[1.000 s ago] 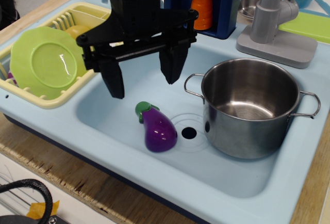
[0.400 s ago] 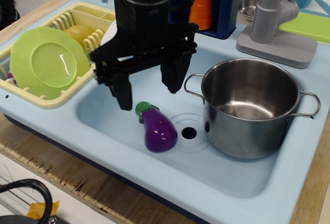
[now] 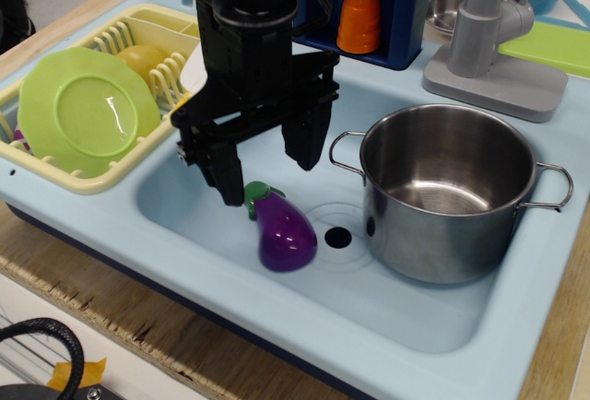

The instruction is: Put eggplant into pot or pan

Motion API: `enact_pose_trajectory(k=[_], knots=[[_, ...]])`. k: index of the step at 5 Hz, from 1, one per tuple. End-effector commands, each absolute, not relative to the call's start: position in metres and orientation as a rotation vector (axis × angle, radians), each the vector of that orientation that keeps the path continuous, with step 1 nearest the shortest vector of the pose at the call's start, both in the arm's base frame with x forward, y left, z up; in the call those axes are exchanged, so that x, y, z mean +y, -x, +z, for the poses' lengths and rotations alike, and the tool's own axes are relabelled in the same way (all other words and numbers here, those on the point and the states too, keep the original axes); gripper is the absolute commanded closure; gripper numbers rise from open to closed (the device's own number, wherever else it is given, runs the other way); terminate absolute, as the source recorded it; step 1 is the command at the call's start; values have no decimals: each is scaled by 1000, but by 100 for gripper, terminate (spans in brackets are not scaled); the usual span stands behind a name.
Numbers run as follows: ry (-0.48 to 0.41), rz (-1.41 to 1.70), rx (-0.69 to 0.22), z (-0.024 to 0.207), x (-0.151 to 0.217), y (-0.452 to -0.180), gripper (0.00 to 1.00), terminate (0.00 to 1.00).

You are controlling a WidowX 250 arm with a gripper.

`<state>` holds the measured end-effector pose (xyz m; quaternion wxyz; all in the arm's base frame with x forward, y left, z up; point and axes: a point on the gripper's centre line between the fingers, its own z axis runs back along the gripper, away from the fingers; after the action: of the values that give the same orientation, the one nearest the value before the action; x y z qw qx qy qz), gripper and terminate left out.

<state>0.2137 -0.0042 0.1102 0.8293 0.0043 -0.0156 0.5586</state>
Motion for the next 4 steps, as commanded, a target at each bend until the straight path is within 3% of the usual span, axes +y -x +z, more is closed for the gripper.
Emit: enact_pose_trajectory(k=[1, 4], knots=[[18, 1215, -7, 96, 2, -213, 0, 0], [53, 1186, 36, 72, -4, -216, 0, 0]])
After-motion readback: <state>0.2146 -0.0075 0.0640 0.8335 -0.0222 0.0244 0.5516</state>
